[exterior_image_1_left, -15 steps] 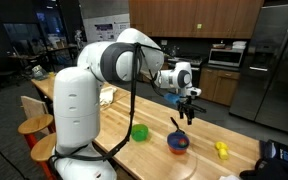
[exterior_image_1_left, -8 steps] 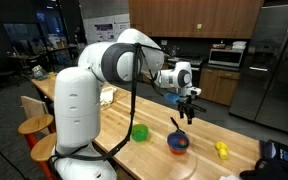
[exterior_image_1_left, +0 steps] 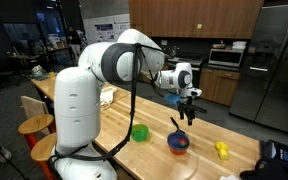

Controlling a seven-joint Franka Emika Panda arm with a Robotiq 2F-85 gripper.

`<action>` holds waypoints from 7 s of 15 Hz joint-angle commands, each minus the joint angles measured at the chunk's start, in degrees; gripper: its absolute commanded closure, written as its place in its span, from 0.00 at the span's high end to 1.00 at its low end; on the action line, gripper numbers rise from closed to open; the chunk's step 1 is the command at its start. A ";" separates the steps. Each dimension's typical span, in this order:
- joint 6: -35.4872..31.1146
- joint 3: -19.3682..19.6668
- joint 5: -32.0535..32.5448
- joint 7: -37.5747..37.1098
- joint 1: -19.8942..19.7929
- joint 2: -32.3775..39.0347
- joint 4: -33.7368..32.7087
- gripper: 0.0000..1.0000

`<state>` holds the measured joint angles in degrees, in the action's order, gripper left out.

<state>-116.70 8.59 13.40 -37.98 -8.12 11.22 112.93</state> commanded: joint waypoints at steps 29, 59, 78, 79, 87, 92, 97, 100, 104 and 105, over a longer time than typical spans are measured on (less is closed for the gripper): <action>-10.27 5.81 4.85 13.75 -3.14 -6.16 12.91 1.00; -11.44 5.12 6.68 15.23 -3.06 -10.68 18.83 1.00; -15.54 3.66 10.91 13.58 -3.11 -14.26 25.41 1.00; -15.54 3.52 11.02 13.31 -3.09 -14.07 25.41 1.00; -15.17 2.58 12.42 13.23 -2.90 -13.76 26.55 1.00; -13.32 2.01 14.50 10.84 -2.66 -12.55 26.82 1.00; -12.42 1.72 14.59 10.34 -2.60 -12.45 26.66 1.00; -10.27 1.30 13.10 10.03 -2.28 -11.71 24.73 1.00; -5.57 0.53 8.73 7.78 -1.44 -9.08 18.30 1.00; -4.91 0.51 8.22 7.32 -1.26 -8.42 17.03 1.00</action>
<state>-124.83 9.45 23.70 -28.86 -9.94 0.14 134.78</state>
